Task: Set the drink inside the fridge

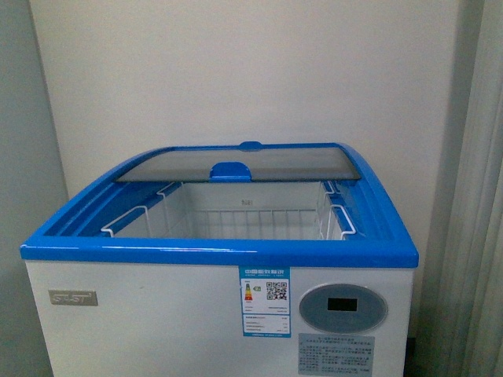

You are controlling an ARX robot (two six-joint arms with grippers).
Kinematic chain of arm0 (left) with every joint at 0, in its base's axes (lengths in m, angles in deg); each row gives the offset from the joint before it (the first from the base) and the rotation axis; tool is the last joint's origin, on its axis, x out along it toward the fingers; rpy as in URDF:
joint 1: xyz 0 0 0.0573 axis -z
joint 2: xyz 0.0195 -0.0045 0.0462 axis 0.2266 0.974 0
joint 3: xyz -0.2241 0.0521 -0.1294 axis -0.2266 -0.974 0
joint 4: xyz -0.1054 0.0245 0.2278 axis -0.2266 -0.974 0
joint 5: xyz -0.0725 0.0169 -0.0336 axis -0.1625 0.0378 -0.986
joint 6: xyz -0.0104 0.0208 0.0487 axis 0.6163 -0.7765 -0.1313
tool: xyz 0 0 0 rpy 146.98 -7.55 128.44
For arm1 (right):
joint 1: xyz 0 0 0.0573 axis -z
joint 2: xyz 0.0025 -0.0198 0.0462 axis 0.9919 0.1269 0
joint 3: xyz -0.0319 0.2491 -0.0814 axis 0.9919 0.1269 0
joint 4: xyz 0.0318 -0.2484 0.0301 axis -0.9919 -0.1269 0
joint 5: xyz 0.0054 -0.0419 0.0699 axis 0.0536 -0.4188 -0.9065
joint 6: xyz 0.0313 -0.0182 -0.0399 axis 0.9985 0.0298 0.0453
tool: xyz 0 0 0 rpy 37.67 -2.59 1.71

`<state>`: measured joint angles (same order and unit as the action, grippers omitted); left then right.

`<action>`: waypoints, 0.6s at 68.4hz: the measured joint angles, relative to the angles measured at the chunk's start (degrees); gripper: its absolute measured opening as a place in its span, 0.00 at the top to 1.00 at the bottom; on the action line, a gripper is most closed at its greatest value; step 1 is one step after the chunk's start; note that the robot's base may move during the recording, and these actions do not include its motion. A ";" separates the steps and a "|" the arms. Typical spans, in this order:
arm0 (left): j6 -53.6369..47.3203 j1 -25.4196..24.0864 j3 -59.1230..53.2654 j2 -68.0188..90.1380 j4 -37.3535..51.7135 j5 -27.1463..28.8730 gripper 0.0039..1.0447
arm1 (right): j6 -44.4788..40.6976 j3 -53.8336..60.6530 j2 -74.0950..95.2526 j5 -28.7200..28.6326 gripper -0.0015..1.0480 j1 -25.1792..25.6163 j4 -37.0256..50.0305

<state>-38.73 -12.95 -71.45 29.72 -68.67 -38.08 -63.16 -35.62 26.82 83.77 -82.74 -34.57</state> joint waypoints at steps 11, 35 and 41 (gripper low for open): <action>0.00 0.00 0.00 0.00 0.00 0.00 0.98 | 0.02 2.97 -2.29 0.00 0.97 0.00 1.14; 0.00 0.00 0.00 0.00 0.00 0.00 0.98 | 0.00 6.75 -5.14 0.02 0.97 0.00 1.99; 0.00 0.00 0.00 0.00 0.00 0.00 0.98 | 0.00 7.43 -5.66 0.00 0.97 0.00 2.21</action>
<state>-38.73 -12.95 -71.45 29.72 -68.67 -38.08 -63.16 -28.19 21.16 83.77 -82.74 -32.37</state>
